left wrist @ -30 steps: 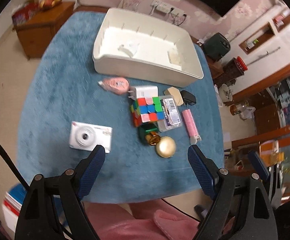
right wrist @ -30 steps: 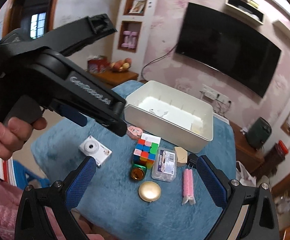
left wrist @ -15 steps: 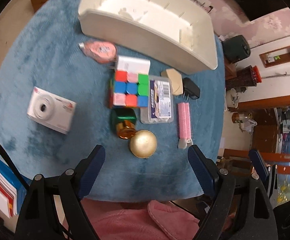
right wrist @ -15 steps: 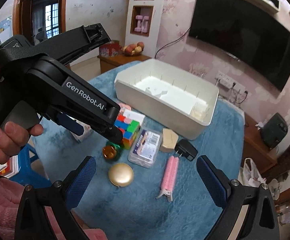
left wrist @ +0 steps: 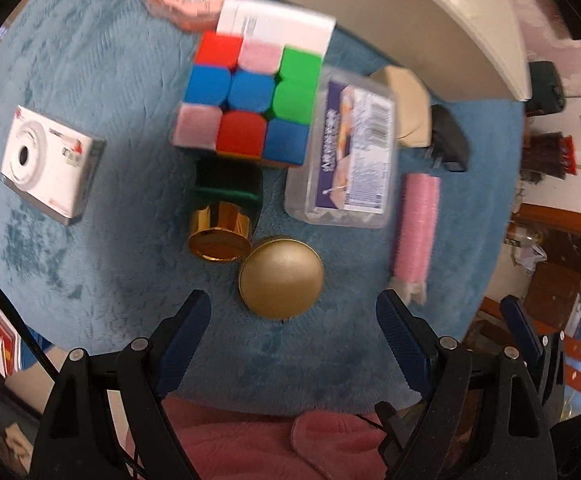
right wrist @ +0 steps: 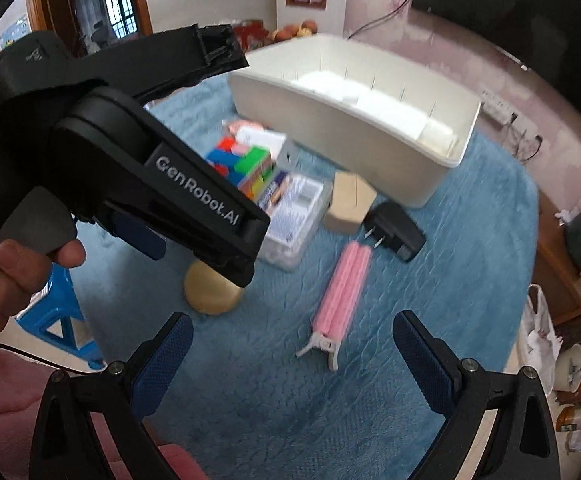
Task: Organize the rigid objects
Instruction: 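Grasp the gold round compact with the left tool while the right tool grasps the pink rollers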
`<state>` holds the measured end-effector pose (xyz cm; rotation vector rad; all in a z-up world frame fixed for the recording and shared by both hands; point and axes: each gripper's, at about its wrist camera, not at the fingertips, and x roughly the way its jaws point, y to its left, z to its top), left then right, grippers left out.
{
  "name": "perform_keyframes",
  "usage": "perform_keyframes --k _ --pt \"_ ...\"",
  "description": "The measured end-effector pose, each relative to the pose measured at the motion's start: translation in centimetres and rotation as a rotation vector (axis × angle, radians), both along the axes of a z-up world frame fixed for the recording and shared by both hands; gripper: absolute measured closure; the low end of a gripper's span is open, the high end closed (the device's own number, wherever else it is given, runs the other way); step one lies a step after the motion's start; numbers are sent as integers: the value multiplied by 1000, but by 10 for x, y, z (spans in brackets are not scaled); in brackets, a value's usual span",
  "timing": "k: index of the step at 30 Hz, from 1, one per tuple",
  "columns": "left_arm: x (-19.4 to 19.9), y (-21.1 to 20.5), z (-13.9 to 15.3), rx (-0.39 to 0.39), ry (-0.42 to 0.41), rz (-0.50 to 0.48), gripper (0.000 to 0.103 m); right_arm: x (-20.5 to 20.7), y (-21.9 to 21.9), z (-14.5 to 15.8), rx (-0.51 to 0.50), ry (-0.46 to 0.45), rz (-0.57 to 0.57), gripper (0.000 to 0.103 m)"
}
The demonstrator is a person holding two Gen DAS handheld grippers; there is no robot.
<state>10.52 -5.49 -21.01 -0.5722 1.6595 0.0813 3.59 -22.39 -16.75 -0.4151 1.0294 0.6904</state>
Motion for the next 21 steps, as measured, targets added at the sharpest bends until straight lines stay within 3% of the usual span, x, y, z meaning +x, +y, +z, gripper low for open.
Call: perform_keyframes --k 9,15,21 --pt "8 4 -28 62 92 51 16 14 -6 -33 19 100 -2 22" --pt "13 10 -36 111 144 70 17 30 -15 -43 73 164 -61 34" --pt "15 8 -34 172 180 32 27 44 -27 -52 90 224 -130 52"
